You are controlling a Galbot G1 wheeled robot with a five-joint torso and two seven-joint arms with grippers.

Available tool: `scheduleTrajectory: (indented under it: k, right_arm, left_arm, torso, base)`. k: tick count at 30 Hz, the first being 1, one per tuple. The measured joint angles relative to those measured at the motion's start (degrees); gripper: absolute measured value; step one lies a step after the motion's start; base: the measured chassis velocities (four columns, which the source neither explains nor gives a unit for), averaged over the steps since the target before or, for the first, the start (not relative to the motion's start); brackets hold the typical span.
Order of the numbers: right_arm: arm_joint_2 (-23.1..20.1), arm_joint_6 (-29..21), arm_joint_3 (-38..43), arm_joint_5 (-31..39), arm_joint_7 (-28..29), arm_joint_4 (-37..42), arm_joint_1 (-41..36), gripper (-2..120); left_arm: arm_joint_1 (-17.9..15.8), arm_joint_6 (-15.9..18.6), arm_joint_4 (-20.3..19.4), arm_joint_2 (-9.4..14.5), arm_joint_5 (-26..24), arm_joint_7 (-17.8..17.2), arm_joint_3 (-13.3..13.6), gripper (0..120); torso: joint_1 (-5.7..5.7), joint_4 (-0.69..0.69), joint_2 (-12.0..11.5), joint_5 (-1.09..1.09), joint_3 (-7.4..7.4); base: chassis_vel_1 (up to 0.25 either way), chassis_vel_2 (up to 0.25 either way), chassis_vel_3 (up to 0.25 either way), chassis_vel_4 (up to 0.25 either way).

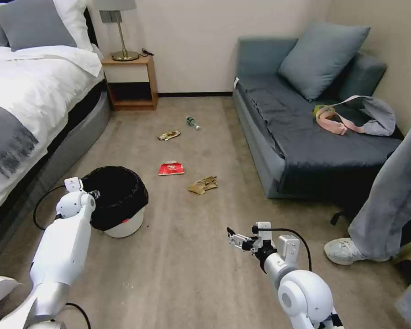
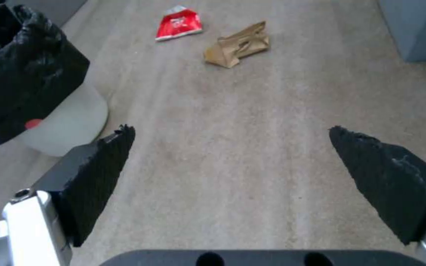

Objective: Pick up the trash bin, then pick up the garbage on the floor and place it into the trash bin.

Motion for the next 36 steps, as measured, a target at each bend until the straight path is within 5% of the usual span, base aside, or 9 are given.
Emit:
scheduleTrajectory:
  k: [11,21,29,36]
  right_arm:
    - [0.23,-0.29,-0.63,1.25,0.21,-0.25,0.43,100]
    - [0.06,-0.63,-0.69,1.64,0.38,-0.26,0.19,100]
    - [-0.61,-1.13,-0.81,2.89,0.58,-0.26,0.07,100]
    - [-1.69,-1.19,-0.68,4.68,0.66,0.17,0.02,100]
  left_arm:
    - [0.18,-0.48,0.98,-0.06,5.41,3.33,-0.19,33]
    - [3.2,-2.86,-2.63,0.46,5.57,3.61,-0.44,15]
    - [7.87,-3.86,-8.73,1.38,6.45,3.29,-1.69,12]
    - [16.36,-3.87,-22.78,2.21,10.02,1.72,-4.57,5]
  torso:
    - [0.0,0.02,0.0,0.03,-0.01]
    - [0.0,0.0,0.0,-0.05,0.0]
    - [0.0,-0.03,0.0,-0.09,0.01]
    - [0.0,0.0,-0.01,-0.02,0.01]
  base:
    - [0.0,0.0,0.0,0.0]
    - [0.0,0.0,0.0,0.0]
    - [0.0,0.0,0.0,0.0]
    - [0.0,0.0,0.0,0.0]
